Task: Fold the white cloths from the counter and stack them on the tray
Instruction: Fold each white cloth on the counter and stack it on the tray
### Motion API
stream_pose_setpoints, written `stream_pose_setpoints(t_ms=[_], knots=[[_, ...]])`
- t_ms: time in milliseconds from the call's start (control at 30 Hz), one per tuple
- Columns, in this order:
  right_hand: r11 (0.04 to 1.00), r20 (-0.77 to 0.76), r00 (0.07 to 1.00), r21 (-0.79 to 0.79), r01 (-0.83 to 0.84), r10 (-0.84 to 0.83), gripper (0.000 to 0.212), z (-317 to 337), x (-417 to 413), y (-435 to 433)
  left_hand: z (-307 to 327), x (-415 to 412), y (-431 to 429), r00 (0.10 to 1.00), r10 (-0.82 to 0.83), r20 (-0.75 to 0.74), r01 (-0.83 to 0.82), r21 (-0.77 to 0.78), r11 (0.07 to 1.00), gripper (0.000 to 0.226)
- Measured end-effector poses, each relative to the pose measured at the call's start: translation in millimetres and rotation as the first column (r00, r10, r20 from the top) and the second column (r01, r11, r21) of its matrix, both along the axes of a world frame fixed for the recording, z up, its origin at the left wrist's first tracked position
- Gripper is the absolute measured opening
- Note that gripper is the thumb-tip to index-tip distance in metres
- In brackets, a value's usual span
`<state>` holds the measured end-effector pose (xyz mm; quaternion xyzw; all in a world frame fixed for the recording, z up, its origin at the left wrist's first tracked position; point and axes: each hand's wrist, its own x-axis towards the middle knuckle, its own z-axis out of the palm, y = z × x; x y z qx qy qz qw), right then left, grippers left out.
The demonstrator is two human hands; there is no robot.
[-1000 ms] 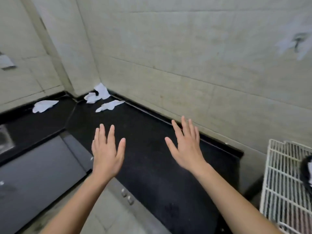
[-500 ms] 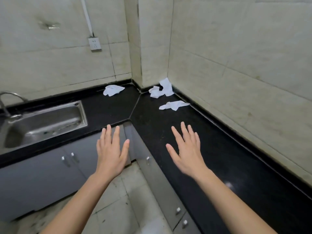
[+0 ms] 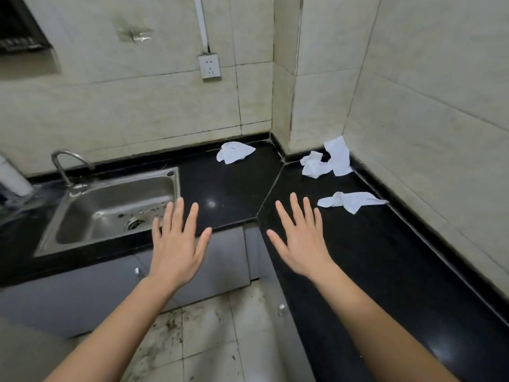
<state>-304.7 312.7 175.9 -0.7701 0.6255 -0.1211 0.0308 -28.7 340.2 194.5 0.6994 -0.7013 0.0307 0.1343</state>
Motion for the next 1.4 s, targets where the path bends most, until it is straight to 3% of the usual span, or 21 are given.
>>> stream_pose_setpoints(t_ms=[233,767,900,1100,1233,1400], knots=[[0.998,-0.005,0.998,-0.003,-0.060,0.059,0.072,0.0,42.8,-94.1,-7.2,40.7,-84.9,0.997,0.054,-0.053,-0.053,0.010,0.999,0.076],[0.986,-0.038,0.988,0.072,0.149,-0.147,0.074,-24.3,144.6,-308.1,-43.2,142.0,-361.0,0.988,-0.138,-0.071,0.146,0.126,0.981,0.072],[0.979,-0.054,0.992,0.162,0.120,-0.112,0.073,-50.0,151.9,-366.7,-71.1,143.3,-414.6,0.984,-0.176,-0.035,0.179,0.203,0.963,0.081],[0.914,0.014,1.000,0.405,-0.026,0.023,0.071,-110.9,167.4,-480.6,-134.0,136.8,-478.1,0.987,-0.160,-0.005,0.149,0.398,0.905,0.075],[0.895,0.081,0.987,0.417,-0.161,0.139,0.065,-157.5,188.8,-556.5,-167.6,131.3,-526.0,0.991,-0.136,0.001,0.117,0.498,0.859,0.073],[0.850,0.044,0.957,0.449,-0.276,0.288,0.060,-216.2,205.9,-614.0,-196.9,120.0,-588.8,0.986,0.046,-0.158,0.052,0.563,0.825,0.065]])
